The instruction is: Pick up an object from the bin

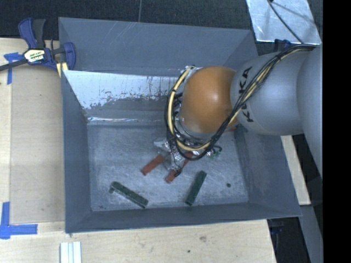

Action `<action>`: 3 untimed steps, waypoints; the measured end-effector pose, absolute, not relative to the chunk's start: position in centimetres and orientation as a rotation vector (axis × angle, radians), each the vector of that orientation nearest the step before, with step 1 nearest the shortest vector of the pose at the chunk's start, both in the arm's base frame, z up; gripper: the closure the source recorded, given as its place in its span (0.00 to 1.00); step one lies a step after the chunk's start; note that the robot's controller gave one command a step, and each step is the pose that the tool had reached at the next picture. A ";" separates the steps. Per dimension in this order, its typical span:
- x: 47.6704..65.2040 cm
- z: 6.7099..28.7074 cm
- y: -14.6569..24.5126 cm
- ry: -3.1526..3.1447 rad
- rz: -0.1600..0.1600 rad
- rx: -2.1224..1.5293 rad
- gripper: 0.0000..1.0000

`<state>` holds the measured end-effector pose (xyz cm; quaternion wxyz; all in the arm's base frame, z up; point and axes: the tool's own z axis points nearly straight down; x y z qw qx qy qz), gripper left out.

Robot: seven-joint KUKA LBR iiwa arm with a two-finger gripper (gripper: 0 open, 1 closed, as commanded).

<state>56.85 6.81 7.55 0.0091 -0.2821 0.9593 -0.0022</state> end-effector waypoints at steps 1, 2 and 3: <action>57.1 21.3 6.4 2.996 0.000 -0.928 1.00; 55.6 13.7 17.4 2.961 0.007 -1.052 1.00; 55.9 14.0 16.9 2.963 0.002 -1.035 0.00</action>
Offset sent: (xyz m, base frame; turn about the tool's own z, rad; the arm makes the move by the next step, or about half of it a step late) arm 0.0012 -0.0037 0.1369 -0.0326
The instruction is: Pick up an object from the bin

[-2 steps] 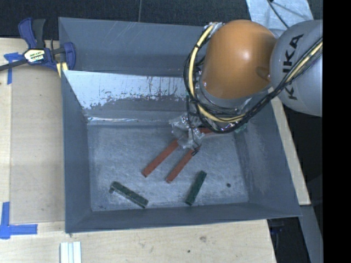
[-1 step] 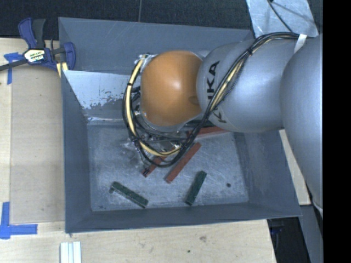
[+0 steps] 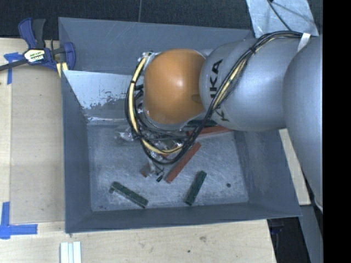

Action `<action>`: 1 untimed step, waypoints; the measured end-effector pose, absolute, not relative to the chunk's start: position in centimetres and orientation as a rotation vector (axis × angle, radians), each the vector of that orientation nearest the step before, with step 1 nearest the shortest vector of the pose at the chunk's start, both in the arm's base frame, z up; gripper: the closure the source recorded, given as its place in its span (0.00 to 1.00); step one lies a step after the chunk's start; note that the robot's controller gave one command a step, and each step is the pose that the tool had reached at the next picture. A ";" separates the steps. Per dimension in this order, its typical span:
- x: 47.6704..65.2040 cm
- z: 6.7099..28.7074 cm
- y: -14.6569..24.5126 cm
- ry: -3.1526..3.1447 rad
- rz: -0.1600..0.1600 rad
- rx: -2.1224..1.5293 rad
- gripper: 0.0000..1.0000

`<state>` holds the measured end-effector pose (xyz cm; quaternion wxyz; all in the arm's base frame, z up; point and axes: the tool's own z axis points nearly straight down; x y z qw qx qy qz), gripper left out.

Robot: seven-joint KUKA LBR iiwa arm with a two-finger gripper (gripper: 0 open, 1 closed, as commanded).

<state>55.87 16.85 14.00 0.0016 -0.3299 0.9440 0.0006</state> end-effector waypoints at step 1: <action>52.9 9.3 22.2 2.923 0.004 -1.149 0.00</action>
Offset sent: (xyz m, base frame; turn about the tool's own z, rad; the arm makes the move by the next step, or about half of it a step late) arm -0.0293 0.0528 -0.0467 -0.0760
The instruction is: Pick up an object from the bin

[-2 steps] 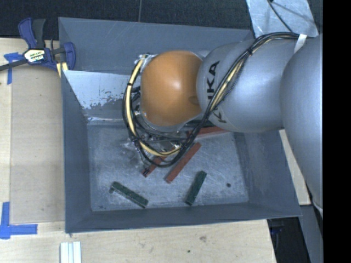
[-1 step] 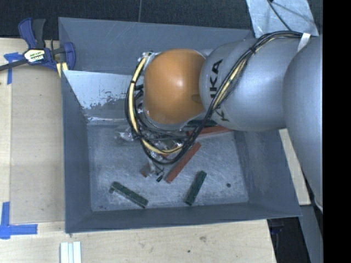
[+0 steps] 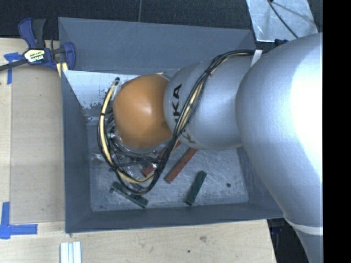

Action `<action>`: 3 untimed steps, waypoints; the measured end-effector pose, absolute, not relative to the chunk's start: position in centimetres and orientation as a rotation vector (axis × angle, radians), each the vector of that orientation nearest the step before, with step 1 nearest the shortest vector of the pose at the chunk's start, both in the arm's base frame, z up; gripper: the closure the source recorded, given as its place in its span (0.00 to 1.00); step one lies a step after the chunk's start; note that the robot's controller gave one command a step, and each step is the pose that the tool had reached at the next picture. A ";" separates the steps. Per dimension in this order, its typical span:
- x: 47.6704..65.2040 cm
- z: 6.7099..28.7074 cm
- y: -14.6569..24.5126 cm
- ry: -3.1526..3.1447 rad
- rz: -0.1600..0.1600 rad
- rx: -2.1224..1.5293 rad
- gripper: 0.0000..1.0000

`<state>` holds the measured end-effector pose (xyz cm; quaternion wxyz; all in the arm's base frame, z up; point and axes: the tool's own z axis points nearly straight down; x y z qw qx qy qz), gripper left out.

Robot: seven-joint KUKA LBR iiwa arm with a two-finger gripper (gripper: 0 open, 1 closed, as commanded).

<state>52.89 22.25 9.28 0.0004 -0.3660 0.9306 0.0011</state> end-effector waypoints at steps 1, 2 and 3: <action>49.9 7.1 18.2 3.058 0.003 -0.702 0.00; 49.9 7.2 18.2 3.060 0.000 -0.706 1.00; 50.0 7.2 18.2 3.054 0.002 -0.703 0.00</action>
Offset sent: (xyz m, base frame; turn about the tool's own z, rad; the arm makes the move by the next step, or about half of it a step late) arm -0.0313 -0.0408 -0.0228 0.2952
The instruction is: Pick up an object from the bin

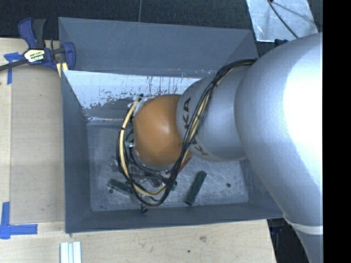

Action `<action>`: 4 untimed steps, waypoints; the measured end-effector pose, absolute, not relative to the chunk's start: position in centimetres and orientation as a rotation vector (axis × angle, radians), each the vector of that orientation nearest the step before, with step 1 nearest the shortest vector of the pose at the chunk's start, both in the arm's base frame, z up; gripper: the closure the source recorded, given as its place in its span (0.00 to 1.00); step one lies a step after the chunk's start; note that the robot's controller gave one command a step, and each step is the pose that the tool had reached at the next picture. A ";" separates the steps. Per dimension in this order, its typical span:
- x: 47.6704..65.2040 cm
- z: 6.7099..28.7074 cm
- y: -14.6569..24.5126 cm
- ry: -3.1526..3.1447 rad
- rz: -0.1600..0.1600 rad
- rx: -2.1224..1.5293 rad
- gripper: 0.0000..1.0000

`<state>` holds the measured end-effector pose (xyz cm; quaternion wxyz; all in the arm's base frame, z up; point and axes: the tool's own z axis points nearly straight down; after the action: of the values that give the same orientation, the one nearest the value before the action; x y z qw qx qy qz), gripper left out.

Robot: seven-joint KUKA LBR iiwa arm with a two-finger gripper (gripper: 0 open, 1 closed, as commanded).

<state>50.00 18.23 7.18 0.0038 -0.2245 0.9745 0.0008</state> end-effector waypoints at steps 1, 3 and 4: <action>49.9 7.3 18.1 3.059 0.000 -0.704 1.00; 53.0 8.4 23.8 3.007 0.001 -0.892 1.00; 53.0 8.3 23.8 3.008 0.002 -0.892 0.00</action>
Offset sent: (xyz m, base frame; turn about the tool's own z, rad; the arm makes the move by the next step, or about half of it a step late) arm 0.0000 0.0000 0.0000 0.0000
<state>52.98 23.81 8.32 0.0020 -0.2842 0.9588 0.0005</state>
